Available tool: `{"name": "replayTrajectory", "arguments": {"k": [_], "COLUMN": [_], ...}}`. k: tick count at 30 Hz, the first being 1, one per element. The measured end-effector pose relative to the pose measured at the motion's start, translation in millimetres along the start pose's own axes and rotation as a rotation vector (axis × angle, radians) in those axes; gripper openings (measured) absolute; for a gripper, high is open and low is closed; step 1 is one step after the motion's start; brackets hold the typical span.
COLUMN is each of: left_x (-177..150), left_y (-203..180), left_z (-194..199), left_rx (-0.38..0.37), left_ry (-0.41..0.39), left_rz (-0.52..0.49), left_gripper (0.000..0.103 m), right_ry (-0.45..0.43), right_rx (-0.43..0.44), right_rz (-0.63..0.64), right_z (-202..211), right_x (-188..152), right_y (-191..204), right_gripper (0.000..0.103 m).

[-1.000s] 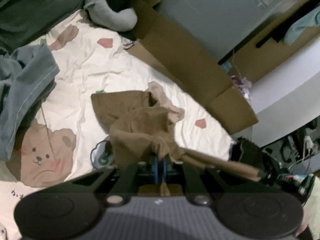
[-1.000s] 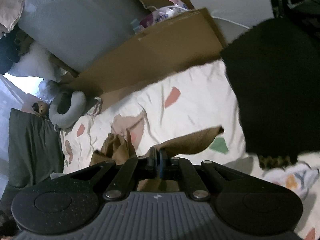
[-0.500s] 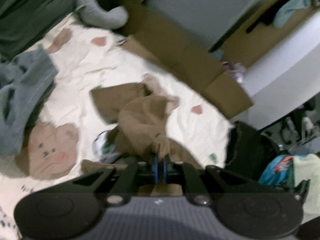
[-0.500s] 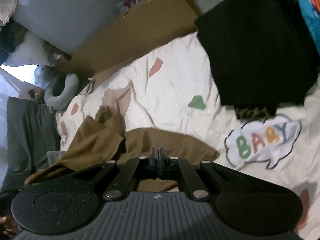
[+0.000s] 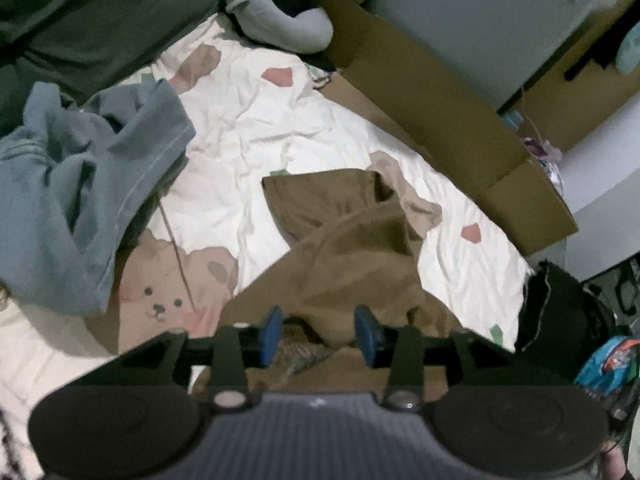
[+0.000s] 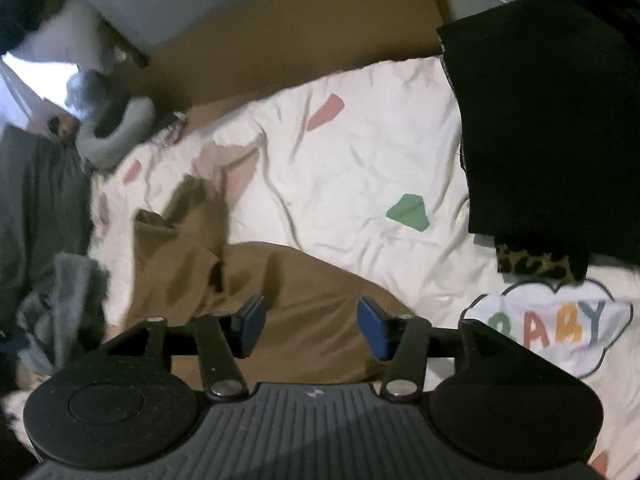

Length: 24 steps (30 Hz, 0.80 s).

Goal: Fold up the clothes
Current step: 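Lower the brown shirt onto the bedsheet with the left gripper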

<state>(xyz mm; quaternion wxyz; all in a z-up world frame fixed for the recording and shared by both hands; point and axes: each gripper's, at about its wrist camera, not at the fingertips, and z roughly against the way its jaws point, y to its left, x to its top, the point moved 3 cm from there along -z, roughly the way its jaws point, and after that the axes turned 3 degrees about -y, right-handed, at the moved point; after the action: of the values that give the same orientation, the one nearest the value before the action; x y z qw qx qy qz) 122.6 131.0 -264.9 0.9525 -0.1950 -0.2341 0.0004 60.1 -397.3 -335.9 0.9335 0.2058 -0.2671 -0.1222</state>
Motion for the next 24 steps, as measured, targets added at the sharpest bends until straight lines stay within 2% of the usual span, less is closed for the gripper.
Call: {"name": "replayTrajectory", "arguments": {"k": [3,8,16,24], "left_x": [4.3,-4.0,-32.9,-54.3], "left_y": [9.0,23.2,19.1,17.9], "left_z": [-24.5,-66.9,-105.8,-134.9], "left_rx": [0.019,0.058,0.118,0.149], "left_ry": [0.005,0.059,0.127,0.158], "left_rz": [-0.025,-0.128,-0.369,-0.455], "left_gripper": [0.045,0.045,0.045,0.045], "right_ry": [0.023,0.066,0.127,0.167], "right_rx": [-0.02,-0.052,-0.105,-0.134], "right_rz": [0.039,0.114,0.219,0.296], "right_z": [-20.7,-50.5,-86.2,-110.2], "right_x": [1.5,3.7,1.5,2.1], "right_y": [-5.9,-14.1,-20.6,-30.8], "right_gripper": [0.059,0.059,0.059,0.059]}}
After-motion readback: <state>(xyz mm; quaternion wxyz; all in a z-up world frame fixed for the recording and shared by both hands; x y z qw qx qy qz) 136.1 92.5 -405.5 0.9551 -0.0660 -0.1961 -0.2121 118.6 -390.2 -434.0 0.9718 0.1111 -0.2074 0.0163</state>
